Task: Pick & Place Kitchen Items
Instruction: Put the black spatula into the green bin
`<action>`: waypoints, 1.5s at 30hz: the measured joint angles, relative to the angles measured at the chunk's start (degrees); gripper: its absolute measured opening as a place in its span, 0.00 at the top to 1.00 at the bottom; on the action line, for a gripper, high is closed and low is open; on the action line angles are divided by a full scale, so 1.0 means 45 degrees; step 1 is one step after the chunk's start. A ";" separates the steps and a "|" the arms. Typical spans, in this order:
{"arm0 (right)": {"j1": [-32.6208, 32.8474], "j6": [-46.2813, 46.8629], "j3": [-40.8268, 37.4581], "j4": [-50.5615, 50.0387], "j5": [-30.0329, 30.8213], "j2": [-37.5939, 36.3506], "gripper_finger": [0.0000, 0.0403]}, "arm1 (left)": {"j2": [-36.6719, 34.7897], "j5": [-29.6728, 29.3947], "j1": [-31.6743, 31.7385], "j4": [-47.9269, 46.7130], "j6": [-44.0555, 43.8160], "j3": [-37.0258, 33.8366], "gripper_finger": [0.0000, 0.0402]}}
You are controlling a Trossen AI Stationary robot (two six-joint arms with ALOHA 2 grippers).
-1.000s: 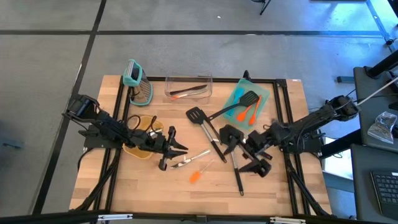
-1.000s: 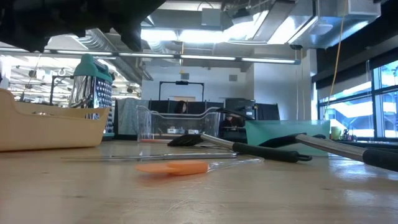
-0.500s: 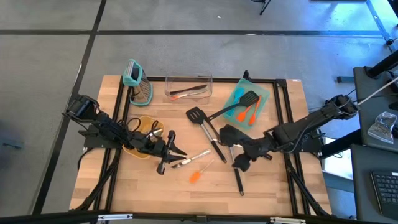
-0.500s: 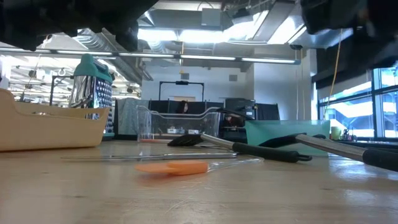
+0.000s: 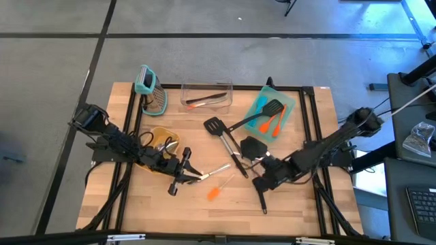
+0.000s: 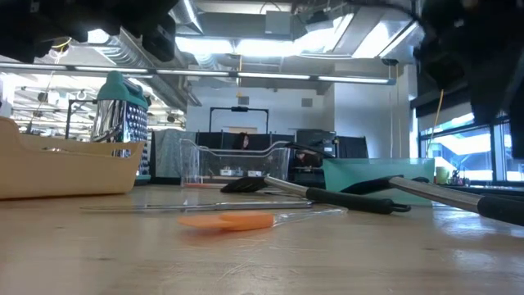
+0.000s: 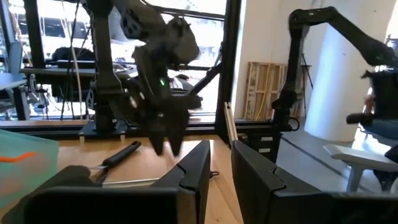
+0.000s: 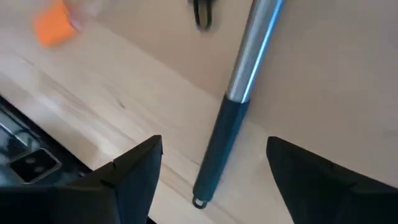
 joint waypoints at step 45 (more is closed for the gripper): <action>0.0062 -0.1195 0.0030 -0.0577 0.0832 0.3129 0.66 | 0.0000 -0.0392 -0.0301 -0.0624 0.0101 0.0000 0.85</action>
